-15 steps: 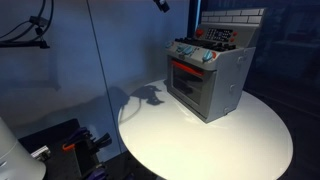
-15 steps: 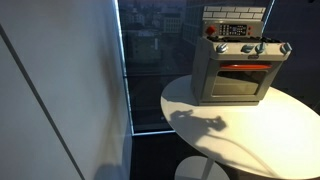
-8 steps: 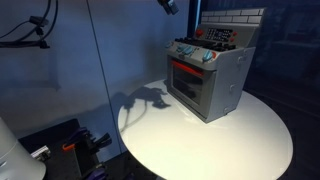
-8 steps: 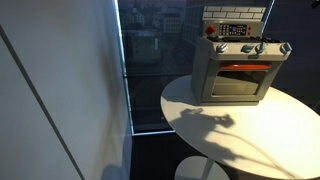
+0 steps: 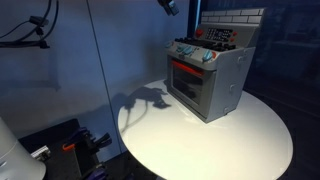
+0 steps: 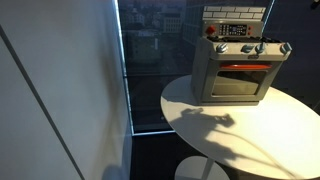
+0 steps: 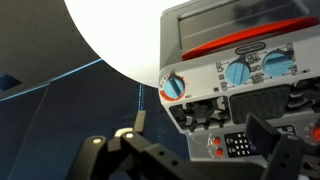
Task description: Turn the far right stove knob clockwise once
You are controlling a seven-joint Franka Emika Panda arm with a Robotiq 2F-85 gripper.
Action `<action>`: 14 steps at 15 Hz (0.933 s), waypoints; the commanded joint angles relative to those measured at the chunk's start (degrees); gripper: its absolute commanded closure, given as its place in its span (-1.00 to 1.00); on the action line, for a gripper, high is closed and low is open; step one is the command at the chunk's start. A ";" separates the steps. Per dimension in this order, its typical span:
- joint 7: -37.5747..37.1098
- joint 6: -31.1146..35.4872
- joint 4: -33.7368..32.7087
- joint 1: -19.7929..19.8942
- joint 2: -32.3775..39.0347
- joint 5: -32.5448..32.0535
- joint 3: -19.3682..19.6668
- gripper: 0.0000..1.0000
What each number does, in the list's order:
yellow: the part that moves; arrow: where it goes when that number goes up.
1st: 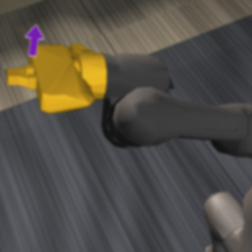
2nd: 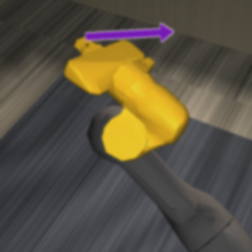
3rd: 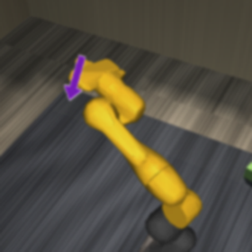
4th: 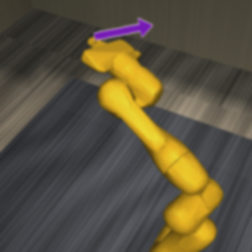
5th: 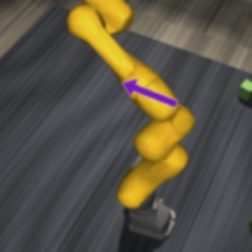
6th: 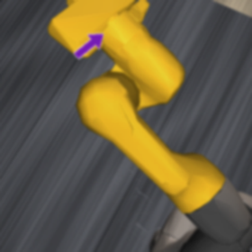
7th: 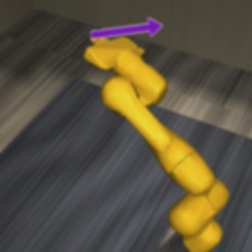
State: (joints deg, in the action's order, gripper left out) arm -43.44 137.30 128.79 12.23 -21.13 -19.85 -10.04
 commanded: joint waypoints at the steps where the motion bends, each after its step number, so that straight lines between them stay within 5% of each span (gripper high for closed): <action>1: -0.04 -0.37 -0.16 -1.05 -0.24 -0.18 1.13 -1.00; 14: 18.35 -4.16 -1.52 -4.55 -1.12 14.17 9.43 -1.00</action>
State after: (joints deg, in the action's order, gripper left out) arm -29.41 135.64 128.76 7.70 -22.17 -7.76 -2.04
